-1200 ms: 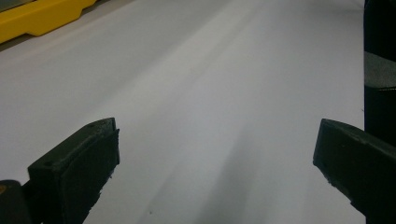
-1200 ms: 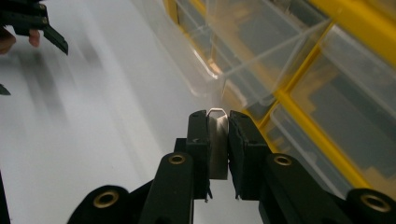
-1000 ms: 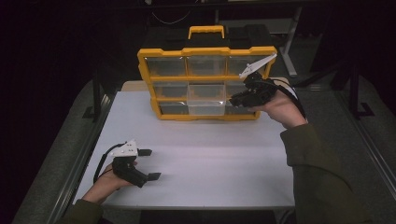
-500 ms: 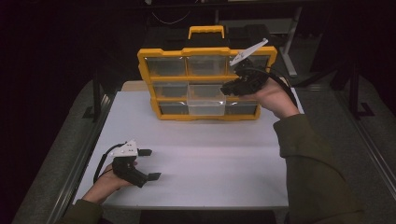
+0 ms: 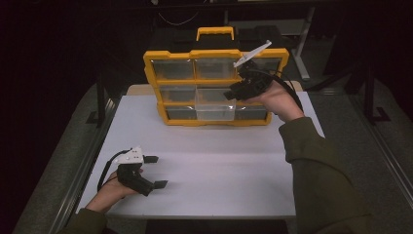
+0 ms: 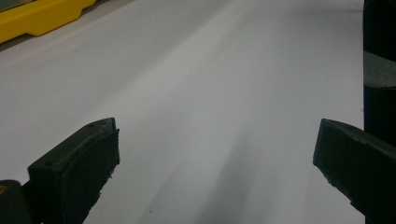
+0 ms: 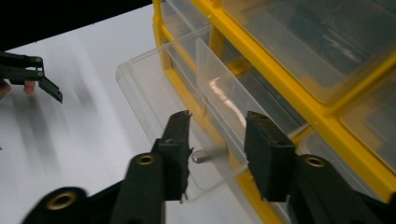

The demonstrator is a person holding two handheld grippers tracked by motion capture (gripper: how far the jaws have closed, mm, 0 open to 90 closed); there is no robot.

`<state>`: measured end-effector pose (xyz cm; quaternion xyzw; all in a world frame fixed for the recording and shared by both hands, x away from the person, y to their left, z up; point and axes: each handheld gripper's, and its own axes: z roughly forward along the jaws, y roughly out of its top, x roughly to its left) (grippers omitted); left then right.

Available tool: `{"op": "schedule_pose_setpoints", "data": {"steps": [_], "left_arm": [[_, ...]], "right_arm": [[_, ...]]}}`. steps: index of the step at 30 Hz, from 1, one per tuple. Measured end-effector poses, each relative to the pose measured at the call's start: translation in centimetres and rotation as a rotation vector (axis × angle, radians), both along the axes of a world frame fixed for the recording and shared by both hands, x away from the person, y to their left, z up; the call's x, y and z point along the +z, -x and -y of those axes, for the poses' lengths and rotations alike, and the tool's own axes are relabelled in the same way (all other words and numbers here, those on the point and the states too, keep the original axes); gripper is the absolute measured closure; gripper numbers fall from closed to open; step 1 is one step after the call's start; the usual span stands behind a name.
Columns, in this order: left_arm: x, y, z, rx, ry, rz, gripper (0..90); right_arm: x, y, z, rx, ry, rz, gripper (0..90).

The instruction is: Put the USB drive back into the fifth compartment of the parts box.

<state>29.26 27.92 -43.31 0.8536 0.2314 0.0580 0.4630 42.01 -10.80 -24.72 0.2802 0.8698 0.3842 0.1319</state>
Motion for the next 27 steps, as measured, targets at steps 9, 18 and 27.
{"op": "schedule_pose_setpoints", "data": {"steps": [9, 18, 27], "left_arm": [[0.0, 0.0, 0.0, -0.001, -0.003, 0.001, 0.0], [-0.1, 0.1, 0.1, -0.004, -0.004, -0.002, 0.0], [0.0, 0.1, 0.0, -0.003, -0.003, -0.001, 0.0]], "right_arm": [[-0.8, 1.5, 2.2, -0.031, -0.048, -0.009, 38.6], [-3.1, 3.2, 3.5, -0.033, -0.080, -0.012, 31.1], [-5.9, 4.6, 4.3, -0.032, -0.117, -0.023, 23.4]]}}
